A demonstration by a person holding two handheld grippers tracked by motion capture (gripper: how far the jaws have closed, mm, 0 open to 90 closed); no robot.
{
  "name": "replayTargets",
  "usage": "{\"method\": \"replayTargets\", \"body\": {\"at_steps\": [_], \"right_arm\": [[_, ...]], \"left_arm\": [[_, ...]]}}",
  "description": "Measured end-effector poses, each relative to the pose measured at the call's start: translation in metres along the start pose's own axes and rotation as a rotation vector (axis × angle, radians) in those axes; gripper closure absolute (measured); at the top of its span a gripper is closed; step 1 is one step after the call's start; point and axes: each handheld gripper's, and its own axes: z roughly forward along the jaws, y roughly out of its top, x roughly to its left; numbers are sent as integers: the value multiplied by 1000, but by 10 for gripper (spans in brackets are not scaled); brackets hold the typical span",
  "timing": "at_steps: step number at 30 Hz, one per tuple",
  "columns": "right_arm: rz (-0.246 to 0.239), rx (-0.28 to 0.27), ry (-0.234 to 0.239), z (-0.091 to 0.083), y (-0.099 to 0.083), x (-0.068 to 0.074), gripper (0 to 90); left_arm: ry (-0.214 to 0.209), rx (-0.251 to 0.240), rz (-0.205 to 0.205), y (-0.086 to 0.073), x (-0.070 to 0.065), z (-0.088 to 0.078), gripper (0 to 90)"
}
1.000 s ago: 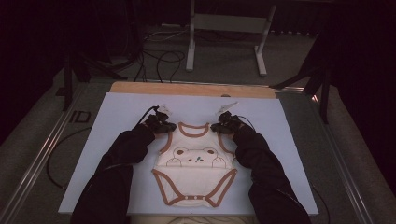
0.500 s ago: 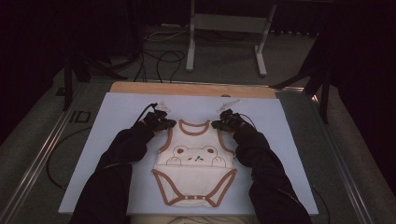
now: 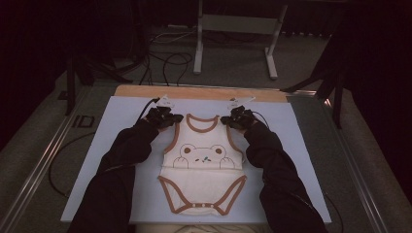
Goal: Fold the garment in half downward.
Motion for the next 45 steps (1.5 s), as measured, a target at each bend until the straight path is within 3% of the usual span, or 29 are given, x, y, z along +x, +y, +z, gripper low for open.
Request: {"method": "replayTargets", "body": {"at_steps": [20,29,33,40,45], "right_arm": [[-46,-123,-52,-47,35,-3,858],[-84,-154,-74,-62,44,8,858],[-108,-148,-84,-66,49,9,858],[-122,-179,-100,-79,65,8,858],[-126,-207,-95,-85,66,12,857]], "left_arm": [[42,-121,52,38,-4,-44,887],[29,-138,77,41,-11,-56,886],[42,-141,81,45,-11,-60,886],[47,-192,100,59,-14,-75,886],[41,-206,112,58,-18,-81,886]]}}
